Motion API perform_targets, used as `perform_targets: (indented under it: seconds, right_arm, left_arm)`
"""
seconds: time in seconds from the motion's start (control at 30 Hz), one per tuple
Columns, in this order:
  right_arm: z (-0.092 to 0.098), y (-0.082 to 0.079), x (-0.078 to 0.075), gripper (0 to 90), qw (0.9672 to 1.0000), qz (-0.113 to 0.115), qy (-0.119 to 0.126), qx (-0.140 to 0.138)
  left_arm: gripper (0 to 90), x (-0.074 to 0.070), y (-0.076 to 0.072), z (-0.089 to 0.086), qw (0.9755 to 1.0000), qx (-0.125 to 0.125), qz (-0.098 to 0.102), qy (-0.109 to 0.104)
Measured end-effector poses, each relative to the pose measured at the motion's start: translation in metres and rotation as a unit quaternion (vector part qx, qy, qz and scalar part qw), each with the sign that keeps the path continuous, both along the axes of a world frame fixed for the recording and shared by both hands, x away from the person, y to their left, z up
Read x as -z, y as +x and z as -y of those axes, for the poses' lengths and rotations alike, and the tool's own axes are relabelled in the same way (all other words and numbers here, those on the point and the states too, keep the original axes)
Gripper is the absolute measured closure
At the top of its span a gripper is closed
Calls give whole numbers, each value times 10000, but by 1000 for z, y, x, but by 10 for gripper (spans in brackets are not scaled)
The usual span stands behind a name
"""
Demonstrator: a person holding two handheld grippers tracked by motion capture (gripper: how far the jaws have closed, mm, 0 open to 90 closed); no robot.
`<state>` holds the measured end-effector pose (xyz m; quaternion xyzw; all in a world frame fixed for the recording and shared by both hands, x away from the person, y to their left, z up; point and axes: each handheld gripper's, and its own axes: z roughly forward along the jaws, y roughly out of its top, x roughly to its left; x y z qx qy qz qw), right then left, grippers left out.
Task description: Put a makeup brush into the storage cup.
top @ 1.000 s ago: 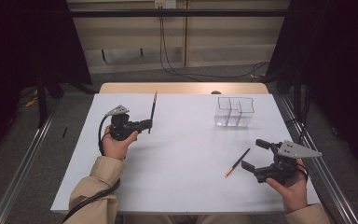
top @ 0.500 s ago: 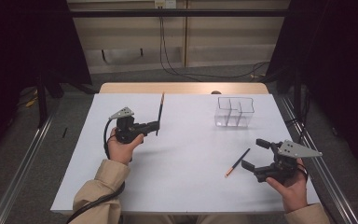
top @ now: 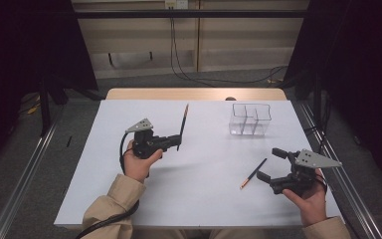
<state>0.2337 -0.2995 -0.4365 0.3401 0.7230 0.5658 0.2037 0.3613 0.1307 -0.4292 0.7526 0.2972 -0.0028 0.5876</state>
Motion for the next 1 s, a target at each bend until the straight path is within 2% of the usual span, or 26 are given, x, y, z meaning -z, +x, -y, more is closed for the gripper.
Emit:
perform_targets:
  seconds: [0.37,0.67,1.0]
  right_arm:
    - [-2,1,1,0,10000,-27,8,-9]
    - [-6,2,2,0,10000,-33,45,-45]
    - [-15,6,0,0,9998,-20,173,-70]
  left_arm:
    - [852,-1,-14,19,9992,367,129,38]
    - [852,-1,-27,38,9971,740,161,76]
    - [852,-1,-34,42,9961,853,184,86]
